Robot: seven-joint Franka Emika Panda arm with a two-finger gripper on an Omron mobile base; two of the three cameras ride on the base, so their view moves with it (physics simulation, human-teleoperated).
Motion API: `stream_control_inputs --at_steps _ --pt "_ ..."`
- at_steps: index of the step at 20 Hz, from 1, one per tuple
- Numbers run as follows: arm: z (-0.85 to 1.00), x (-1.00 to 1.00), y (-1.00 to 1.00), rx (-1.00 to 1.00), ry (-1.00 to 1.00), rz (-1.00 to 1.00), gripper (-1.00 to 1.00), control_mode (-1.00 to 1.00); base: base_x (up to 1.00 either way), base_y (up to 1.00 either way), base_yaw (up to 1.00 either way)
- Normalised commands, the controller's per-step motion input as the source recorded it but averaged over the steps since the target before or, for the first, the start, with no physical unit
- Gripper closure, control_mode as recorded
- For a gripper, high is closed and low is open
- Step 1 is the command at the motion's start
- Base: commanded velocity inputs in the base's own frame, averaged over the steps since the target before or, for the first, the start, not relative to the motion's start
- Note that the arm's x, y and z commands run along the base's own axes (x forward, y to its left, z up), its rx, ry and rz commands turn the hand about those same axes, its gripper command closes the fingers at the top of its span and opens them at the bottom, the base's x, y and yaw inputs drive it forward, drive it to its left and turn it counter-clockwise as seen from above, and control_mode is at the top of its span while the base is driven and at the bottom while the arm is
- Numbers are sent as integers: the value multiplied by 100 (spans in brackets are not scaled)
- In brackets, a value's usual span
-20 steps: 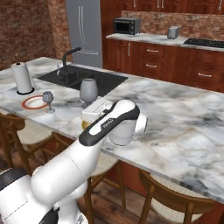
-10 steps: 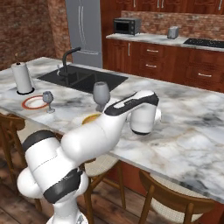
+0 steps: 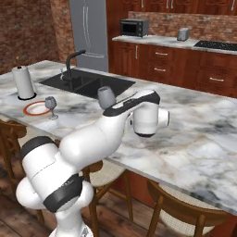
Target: Retrieve the wine glasses from the counter and place one next to each plate.
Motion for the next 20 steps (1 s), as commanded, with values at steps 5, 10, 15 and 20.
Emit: stream_control_inputs --at_steps 5,10,15,20 --pt "-3 35 16 -2 35 -9 100 -100 0 0 0" --pt "-10 20 0 -4 12 0 100 -100 0 0 0" --pt "-29 9 -5 -8 -6 2 100 -100 0 0 0" --pt "-34 10 -4 -5 -8 3 100 -100 0 0 0"
